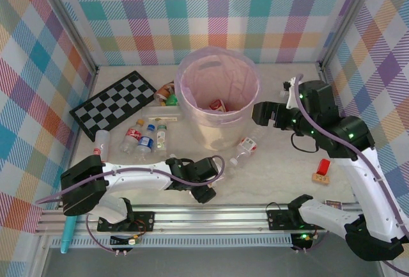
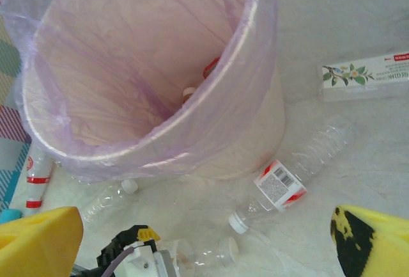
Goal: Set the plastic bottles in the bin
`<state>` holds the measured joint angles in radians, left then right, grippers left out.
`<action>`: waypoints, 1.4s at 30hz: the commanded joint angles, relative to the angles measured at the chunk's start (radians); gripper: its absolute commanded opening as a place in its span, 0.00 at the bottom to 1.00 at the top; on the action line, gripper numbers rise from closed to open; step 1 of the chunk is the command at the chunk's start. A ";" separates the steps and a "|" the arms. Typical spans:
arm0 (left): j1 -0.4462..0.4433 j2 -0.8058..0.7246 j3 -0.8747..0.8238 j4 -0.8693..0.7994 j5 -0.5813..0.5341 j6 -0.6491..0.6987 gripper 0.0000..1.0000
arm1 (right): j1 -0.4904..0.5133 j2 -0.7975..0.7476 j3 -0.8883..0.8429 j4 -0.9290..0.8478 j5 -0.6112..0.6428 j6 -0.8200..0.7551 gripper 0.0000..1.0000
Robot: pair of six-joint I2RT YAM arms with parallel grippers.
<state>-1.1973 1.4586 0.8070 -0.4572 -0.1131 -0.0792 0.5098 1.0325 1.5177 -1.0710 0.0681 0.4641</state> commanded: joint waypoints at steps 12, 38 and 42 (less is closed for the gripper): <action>-0.009 -0.084 -0.016 -0.027 -0.088 -0.062 0.59 | -0.064 0.014 -0.060 0.056 -0.057 -0.007 1.00; 0.441 -0.573 0.176 -0.644 -0.424 -0.445 0.38 | -0.269 0.051 -0.102 0.146 -0.184 -0.026 0.99; 0.552 -0.528 0.350 -0.661 -0.433 -0.304 0.34 | -0.323 0.038 -0.128 0.135 -0.220 -0.029 1.00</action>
<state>-0.6907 0.9127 1.0592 -1.0698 -0.4942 -0.5007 0.2119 1.0950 1.4086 -0.9417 -0.1101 0.4484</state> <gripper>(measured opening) 0.553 0.996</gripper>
